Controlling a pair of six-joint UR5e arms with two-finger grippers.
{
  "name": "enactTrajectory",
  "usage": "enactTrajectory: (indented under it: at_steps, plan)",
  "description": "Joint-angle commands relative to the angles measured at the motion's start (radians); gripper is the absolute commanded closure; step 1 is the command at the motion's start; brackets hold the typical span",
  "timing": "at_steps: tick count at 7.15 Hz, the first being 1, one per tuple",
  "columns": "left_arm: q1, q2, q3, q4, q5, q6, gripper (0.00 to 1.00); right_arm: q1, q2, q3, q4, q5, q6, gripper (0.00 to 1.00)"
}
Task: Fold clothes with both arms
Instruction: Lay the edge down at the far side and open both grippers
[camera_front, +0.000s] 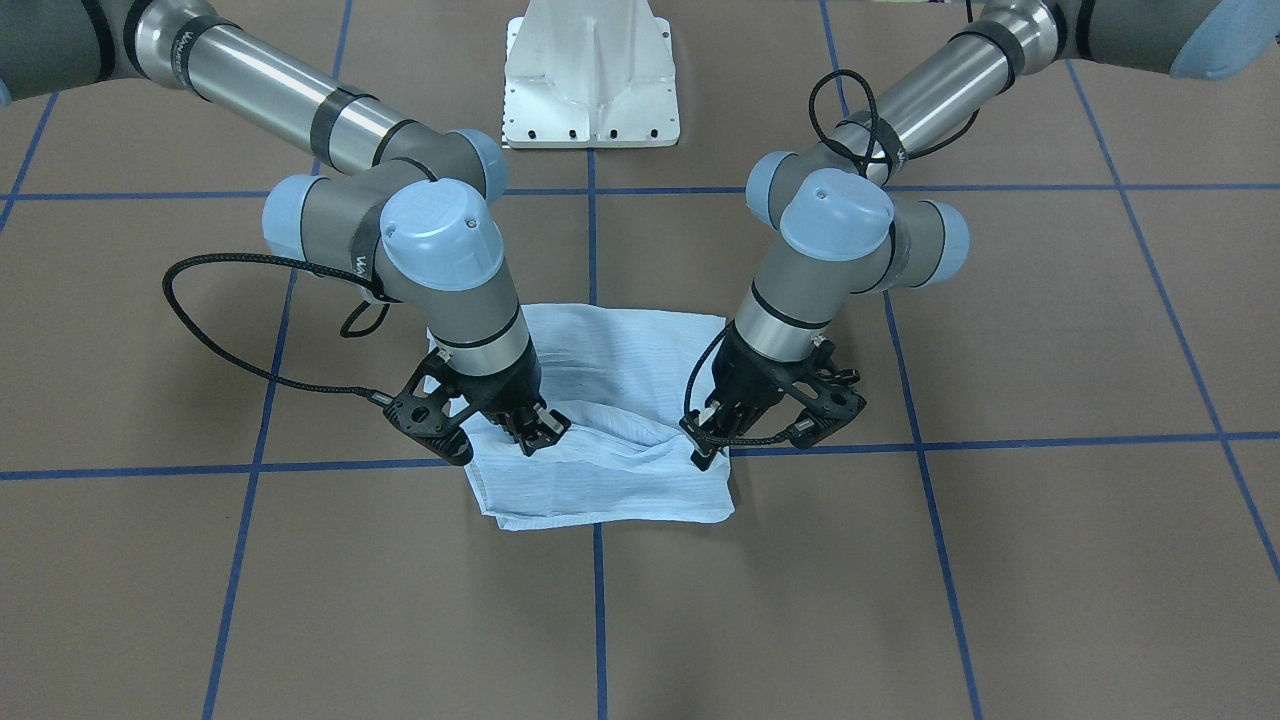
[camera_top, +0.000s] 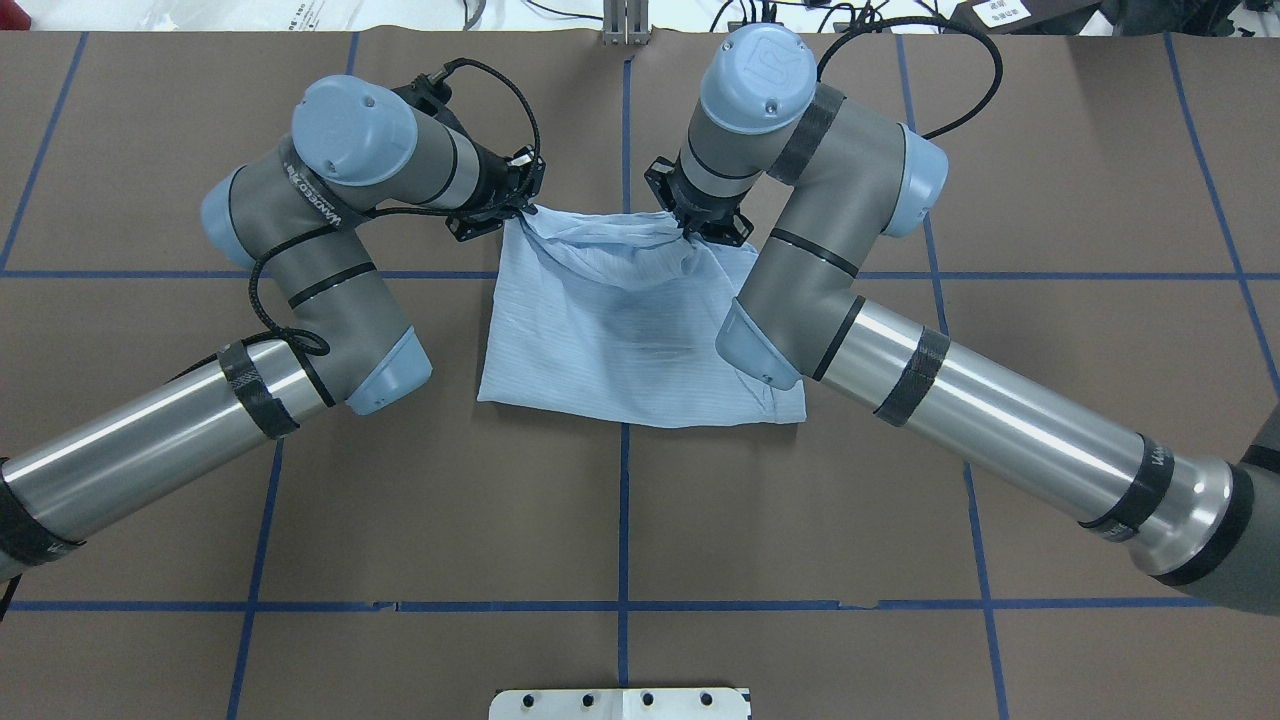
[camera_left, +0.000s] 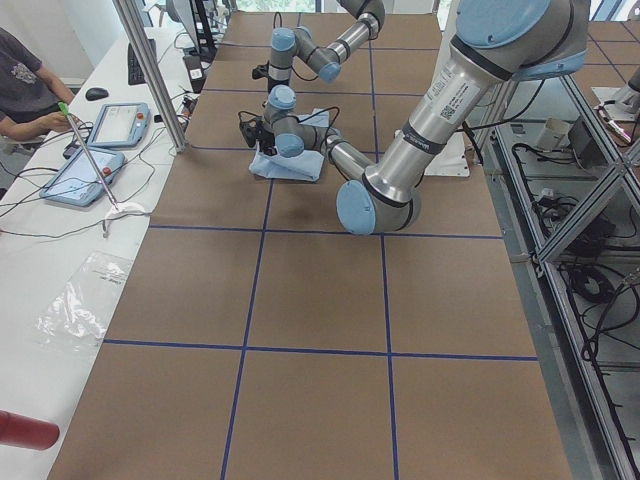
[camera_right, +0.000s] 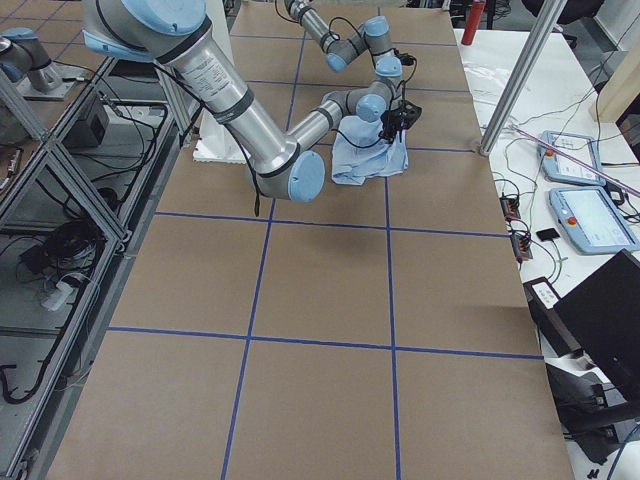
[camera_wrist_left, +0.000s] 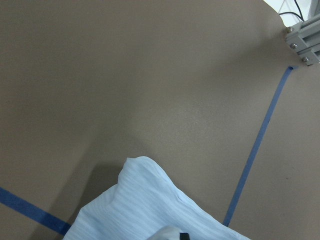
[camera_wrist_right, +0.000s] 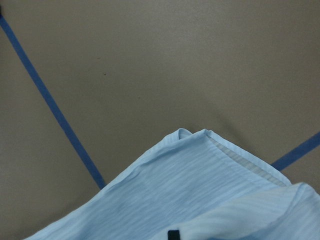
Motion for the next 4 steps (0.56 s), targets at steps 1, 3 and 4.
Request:
enactTrajectory:
  at_steps: [1,3,4]
  plan:
    - [-0.044,0.002,0.002,0.005,-0.004,0.007,0.00,0.031,0.002,0.001,0.002,0.045,-0.047,0.00]
    - [-0.080,0.010,0.002,0.010,-0.007,0.025,0.00,0.047,0.008,0.012,0.002,0.085,-0.074,0.00]
    - [-0.092,0.034,-0.002,0.010,-0.033,0.072,0.00,0.049,0.008,0.013,0.002,0.085,-0.109,0.00]
